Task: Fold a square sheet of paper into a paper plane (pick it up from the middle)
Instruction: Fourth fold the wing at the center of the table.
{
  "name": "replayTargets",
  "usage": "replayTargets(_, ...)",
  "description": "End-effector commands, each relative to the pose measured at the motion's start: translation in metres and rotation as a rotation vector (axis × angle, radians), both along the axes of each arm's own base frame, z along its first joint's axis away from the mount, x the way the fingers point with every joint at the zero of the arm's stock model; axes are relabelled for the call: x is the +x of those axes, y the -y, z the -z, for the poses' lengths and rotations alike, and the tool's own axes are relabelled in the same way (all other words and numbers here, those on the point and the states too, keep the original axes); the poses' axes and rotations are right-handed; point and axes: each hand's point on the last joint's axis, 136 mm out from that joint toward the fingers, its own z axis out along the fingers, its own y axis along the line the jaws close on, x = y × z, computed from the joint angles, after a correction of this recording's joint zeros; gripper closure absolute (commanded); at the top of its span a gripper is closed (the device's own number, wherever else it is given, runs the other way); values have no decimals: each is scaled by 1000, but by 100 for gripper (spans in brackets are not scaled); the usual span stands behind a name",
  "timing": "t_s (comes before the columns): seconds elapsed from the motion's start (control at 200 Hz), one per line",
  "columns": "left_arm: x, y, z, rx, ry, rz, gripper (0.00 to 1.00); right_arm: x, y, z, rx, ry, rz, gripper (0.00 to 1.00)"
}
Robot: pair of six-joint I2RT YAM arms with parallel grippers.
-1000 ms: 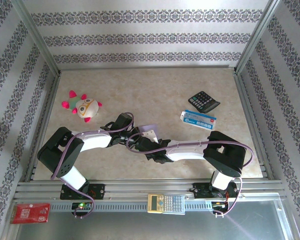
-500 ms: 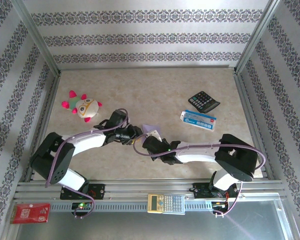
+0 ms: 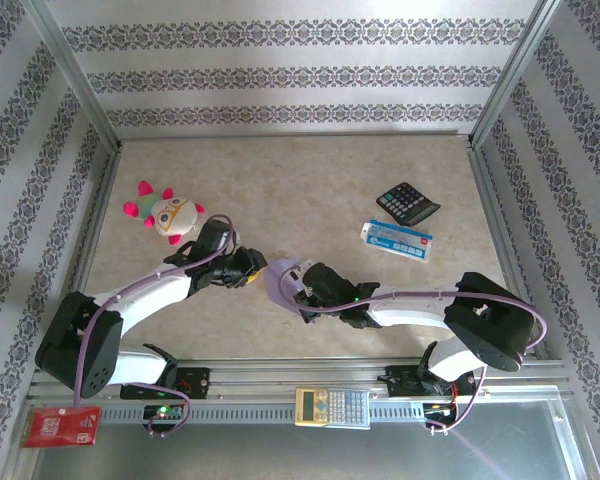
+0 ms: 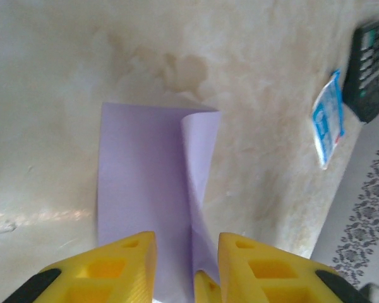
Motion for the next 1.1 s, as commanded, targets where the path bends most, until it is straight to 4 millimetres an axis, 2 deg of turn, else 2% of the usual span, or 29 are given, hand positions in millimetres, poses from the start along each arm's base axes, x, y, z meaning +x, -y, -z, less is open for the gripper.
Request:
replayTargets(0.0,-10,2,10,22,-10,-1,69,-4,-10,-9,123,-32,-5,100)
replayTargets(0.195,-21,9,25,24,-32,4,76,-5,-7,-7,199,-64,49,100)
replayTargets(0.41,-27,28,37,11,-53,43,82,-3,-4,-3,262,-99,110,100)
replayTargets(0.779,-28,36,51,27,-67,72,82,-4,0,7,278,-137,129,100)
replayTargets(1.094,-33,35,65,38,-95,75,82,-5,-3,14,291,-180,141,100)
